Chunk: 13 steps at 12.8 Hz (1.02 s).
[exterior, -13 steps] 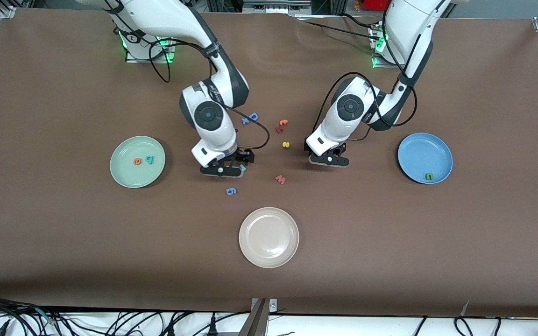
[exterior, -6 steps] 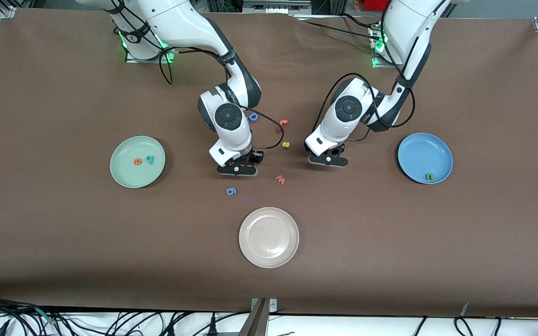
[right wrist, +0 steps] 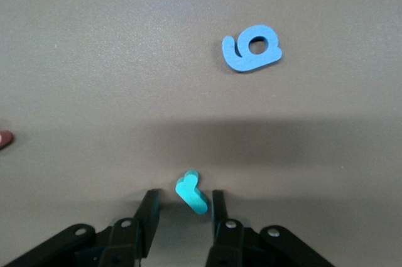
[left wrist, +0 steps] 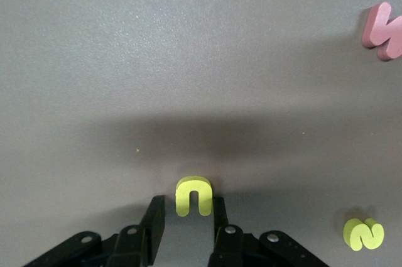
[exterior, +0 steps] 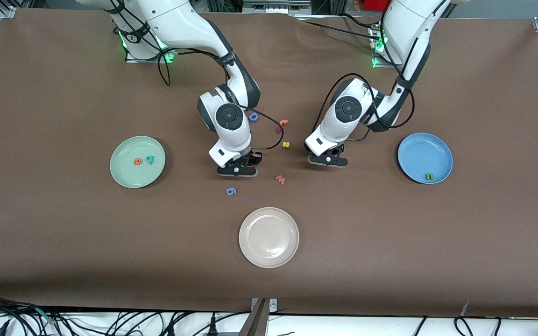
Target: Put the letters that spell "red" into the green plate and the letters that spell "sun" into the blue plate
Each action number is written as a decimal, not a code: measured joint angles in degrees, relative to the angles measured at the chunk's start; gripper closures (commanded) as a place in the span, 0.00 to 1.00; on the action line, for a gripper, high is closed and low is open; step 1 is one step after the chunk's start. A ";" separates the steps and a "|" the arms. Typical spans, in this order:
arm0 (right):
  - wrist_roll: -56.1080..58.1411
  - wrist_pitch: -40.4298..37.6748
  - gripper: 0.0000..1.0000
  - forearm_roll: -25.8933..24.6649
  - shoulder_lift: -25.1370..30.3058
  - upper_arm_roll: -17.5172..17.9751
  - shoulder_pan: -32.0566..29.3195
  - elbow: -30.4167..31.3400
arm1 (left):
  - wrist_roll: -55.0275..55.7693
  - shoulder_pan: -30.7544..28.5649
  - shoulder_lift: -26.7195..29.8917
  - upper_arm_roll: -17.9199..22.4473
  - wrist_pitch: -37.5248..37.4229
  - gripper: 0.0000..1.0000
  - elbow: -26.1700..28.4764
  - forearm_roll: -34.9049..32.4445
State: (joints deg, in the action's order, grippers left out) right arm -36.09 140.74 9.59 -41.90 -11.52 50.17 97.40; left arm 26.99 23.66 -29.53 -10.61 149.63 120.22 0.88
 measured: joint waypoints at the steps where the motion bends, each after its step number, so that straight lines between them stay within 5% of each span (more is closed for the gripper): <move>1: 0.00 0.13 0.91 -0.08 -0.14 -0.02 0.00 0.00 | 0.00 0.00 -0.03 0.00 0.01 0.62 0.00 0.00; 2: 0.00 0.15 1.00 -0.54 -0.14 -0.16 -0.01 -0.08 | 0.00 0.00 -0.05 0.00 0.02 0.70 -0.01 -0.01; 6: 0.16 0.27 1.00 -2.21 -0.17 -0.36 0.01 -0.19 | 0.00 0.01 -0.09 0.00 0.02 0.91 -0.18 -0.02; 10: 3.75 -3.09 1.00 -2.80 1.04 -4.11 -0.05 -1.58 | -0.51 0.01 -0.10 0.13 0.05 0.95 -0.30 -0.05; 13: 12.93 -13.01 1.00 -2.81 4.46 -9.82 -0.36 -2.03 | -7.53 -1.30 1.12 2.58 -0.47 0.94 -1.46 -0.11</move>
State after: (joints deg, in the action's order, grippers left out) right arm -23.16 127.73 6.78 -37.45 -21.34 49.81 95.37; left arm 19.46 22.37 -28.41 -8.03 149.16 118.76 0.77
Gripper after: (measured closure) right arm 0.899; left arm 0.749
